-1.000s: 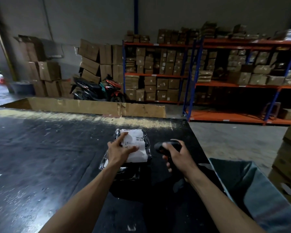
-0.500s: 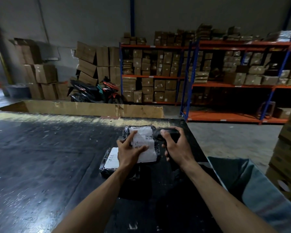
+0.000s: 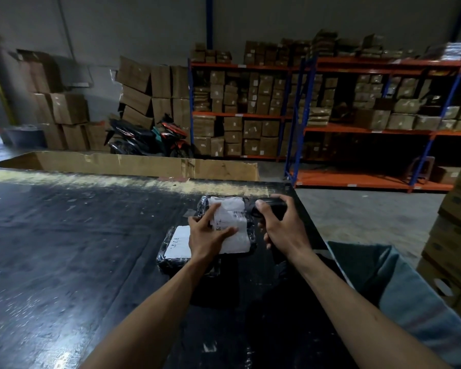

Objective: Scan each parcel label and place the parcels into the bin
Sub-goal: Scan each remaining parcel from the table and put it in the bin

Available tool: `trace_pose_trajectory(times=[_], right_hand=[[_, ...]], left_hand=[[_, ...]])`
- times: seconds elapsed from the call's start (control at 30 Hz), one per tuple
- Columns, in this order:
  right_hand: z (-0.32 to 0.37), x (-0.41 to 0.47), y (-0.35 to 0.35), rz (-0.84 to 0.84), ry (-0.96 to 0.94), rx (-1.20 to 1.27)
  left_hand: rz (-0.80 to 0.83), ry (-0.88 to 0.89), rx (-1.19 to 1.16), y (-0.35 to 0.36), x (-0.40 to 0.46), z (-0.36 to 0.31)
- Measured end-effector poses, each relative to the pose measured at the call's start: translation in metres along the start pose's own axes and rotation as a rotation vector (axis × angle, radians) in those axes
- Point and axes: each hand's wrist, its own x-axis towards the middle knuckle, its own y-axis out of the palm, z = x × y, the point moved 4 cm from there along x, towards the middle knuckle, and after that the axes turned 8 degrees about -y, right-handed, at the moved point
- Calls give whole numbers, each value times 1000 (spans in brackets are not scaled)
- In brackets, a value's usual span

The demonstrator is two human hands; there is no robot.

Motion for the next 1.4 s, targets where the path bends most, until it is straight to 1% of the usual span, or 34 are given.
trace_pose_trajectory(times=[0.27,0.4,0.6,0.73,0.93,1.03,1.07,1.1,1.13,1.2,1.27,1.33,1.4], right_hand=[[-8,-5,-7,-22,68,49],[-25,-9,-11,-17,107,-17],[-111,-66,3,150,385,-204],[-148,-96,6,219,430,-462],[-162,-106,-2,284,493,-487],[-164,-106,-11,361,531,-474],[-164,-103,-17,365,524,-479],[-162,-98,-26,333,490,-477],[-159,-91,-37,272,437,-451],[-153,-75,-64,132,325,-324],[-153,-55,-94,32,248,-224],[-158,-36,-119,19,203,-170],[-166,-23,-140,59,172,-103]], left_hand=[[-19,8,16,2,6,6],[-37,2,29,-1,8,6],[-74,2,-58,-1,7,12],[-12,25,-72,5,5,21],[32,-5,-88,28,1,36],[68,2,-78,48,-2,40],[82,-3,-70,57,-3,40],[97,-11,-70,66,-5,40],[110,-17,-73,76,-6,40],[144,-30,-85,98,-10,40],[194,-47,-101,124,-16,36],[261,-59,-151,154,-23,24],[330,-63,-194,191,-32,9]])
